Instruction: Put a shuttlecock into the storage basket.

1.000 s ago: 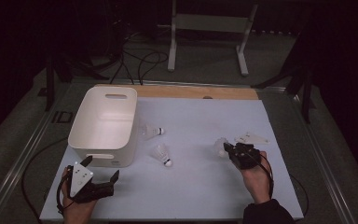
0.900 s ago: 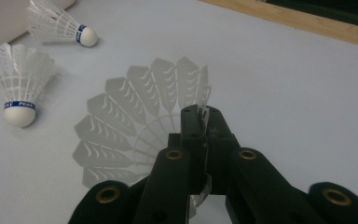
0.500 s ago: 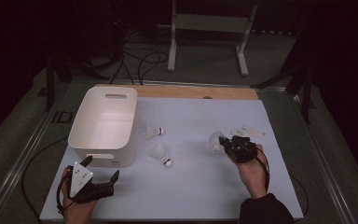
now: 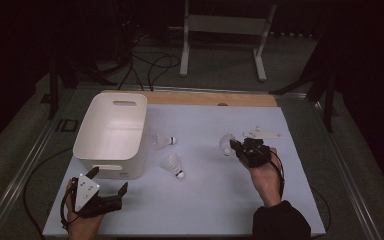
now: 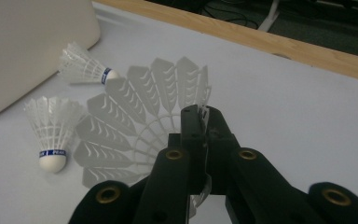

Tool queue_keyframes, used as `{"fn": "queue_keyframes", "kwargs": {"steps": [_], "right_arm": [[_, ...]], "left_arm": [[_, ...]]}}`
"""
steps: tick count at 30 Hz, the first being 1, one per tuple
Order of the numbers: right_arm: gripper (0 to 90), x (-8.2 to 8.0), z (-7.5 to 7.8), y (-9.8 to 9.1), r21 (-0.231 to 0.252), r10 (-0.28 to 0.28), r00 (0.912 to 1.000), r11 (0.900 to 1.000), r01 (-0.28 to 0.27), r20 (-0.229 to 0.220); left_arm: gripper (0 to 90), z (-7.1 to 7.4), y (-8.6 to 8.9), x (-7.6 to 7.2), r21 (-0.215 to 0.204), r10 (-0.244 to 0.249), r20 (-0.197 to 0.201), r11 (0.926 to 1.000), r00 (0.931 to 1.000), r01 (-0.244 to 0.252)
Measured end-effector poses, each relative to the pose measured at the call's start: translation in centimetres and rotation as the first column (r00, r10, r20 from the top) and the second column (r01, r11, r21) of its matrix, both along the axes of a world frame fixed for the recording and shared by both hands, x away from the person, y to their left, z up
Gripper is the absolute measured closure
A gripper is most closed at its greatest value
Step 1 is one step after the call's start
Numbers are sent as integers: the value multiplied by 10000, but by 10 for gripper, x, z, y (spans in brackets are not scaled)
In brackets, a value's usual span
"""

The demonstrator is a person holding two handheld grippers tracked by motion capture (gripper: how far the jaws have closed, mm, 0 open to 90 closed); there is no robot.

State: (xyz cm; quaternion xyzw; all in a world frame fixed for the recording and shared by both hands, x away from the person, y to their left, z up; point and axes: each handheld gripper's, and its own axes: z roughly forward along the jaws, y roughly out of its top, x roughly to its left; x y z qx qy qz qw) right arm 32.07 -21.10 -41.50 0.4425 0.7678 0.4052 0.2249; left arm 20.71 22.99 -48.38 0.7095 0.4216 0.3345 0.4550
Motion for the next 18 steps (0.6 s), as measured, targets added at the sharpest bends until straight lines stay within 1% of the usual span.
{"fn": "queue_keyframes", "kwargs": {"steps": [7, 11, 18], "right_arm": [[890, 5, 6, 6, 193, 47, 10000, 9998, -49, 85], [889, 8, 10, 10, 135, 40, 9999, 9999, -41, 108], [890, 13, 15, 15, 179, 77, 9999, 9998, -79, 119]], "left_arm": [[2, 0, 1, 0, -32, 19, 10, 10000, 10000, -19], [2, 0, 1, 0, 11, 7, 5, 10000, 10000, -7], [2, 0, 0, 0, 21, 7, 3, 10000, 10000, -7]]}}
